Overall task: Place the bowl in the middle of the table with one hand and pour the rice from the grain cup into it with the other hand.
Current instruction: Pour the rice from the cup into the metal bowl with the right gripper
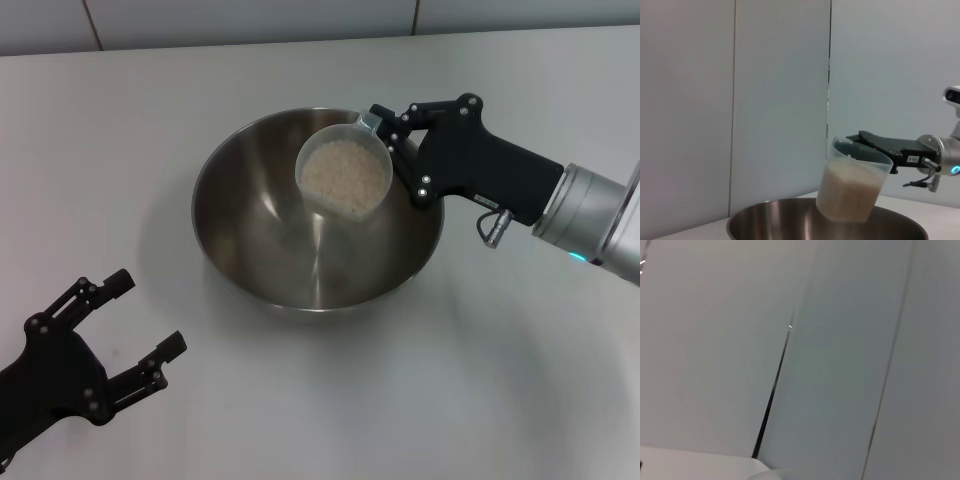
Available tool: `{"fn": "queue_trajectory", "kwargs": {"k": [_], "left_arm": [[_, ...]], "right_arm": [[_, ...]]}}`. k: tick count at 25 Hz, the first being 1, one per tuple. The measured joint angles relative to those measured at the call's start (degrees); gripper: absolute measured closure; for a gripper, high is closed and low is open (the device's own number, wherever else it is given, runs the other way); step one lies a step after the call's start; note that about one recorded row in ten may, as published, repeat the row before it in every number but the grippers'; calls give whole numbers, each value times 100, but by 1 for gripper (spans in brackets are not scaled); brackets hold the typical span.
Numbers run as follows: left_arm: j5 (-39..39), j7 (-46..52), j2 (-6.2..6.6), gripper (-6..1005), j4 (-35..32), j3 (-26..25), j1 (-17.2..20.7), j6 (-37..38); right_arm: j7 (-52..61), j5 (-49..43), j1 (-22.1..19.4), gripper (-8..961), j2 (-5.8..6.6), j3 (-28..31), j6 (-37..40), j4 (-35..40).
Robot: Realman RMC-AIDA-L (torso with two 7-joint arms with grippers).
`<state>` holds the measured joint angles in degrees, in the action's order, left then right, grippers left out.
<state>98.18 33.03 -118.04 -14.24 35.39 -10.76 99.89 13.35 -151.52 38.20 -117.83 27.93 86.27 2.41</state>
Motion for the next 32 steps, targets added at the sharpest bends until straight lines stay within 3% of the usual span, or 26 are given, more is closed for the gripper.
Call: {"fn": "queue_trajectory", "kwargs": {"k": [11,22,32], "left_arm": [[-9,8,0,130,9,-22,38,-7],[-31,11,-9,130,68,-23,34,-18],[-31,11,-9,130,78,-23,41,-37]], "right_arm": [[-2639,563,-24,941,-113,81,4,-64],[-6222,681,-153,941,-140,37,-861,-1038],[-8216,641,-243,942,-145,-4,-862,-1274]]}}
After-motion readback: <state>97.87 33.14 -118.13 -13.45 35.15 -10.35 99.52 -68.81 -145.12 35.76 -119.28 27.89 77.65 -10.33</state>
